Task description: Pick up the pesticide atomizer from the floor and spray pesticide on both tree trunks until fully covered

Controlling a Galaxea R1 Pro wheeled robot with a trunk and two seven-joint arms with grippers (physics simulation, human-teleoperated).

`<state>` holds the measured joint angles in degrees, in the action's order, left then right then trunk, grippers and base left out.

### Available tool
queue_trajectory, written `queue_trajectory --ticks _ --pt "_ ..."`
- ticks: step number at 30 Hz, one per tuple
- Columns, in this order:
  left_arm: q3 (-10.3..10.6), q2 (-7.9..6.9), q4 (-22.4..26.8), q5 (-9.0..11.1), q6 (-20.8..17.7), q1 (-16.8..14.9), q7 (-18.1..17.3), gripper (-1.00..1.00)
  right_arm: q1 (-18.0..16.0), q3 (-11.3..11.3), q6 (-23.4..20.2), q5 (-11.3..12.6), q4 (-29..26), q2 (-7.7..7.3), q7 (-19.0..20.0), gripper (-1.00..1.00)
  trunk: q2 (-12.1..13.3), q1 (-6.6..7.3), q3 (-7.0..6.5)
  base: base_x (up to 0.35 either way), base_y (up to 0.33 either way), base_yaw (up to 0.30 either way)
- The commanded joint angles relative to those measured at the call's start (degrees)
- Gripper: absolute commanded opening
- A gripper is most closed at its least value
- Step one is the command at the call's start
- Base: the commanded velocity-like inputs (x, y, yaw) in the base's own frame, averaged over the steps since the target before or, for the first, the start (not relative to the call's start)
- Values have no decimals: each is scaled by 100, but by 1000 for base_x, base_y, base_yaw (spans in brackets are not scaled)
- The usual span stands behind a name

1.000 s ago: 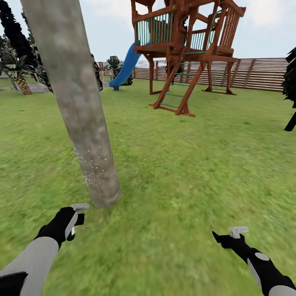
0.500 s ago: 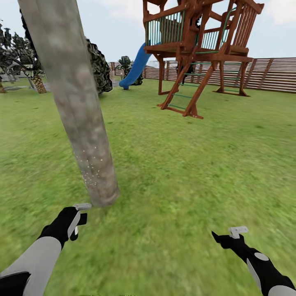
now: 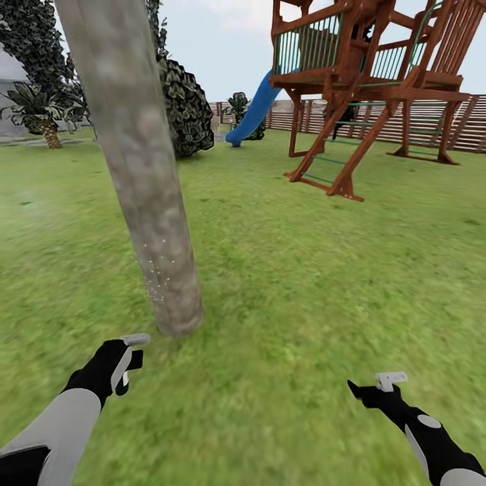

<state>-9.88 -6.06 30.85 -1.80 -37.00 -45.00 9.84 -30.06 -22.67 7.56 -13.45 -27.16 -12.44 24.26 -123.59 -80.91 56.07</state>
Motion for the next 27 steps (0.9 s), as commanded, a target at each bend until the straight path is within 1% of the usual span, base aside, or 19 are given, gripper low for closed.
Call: queue_trajectory --ticks 1,9,14,16,23,25,27 --pt "2 0 0 -4 0 0 0 -100 0 0 0 0 0 0 0 100 0 0 0 179 -298 277" --pt "-5 0 -1 -4 0 0 0 -100 0 0 0 0 0 5 4 100 0 0 0 190 -290 277" --pt "4 36 -8 -4 4 0 0 -100 0 0 0 0 0 5 6 100 0 0 0 219 -270 256" --pt "4 60 -8 -11 7 0 0 -100 0 0 0 0 0 10 8 100 0 0 0 196 -270 54" --pt "-2 62 -9 -6 1 0 0 -100 0 0 1 -2 0 14 9 100 0 0 0 178 -276 4" --pt "-4 62 -9 -5 0 0 0 -100 0 0 0 0 0 14 9 100 0 0 0 76 -301 10" --pt "-5 62 -9 -4 0 0 0 -100 0 0 3 -2 0 14 9 100 0 0 0 13 -309 173"
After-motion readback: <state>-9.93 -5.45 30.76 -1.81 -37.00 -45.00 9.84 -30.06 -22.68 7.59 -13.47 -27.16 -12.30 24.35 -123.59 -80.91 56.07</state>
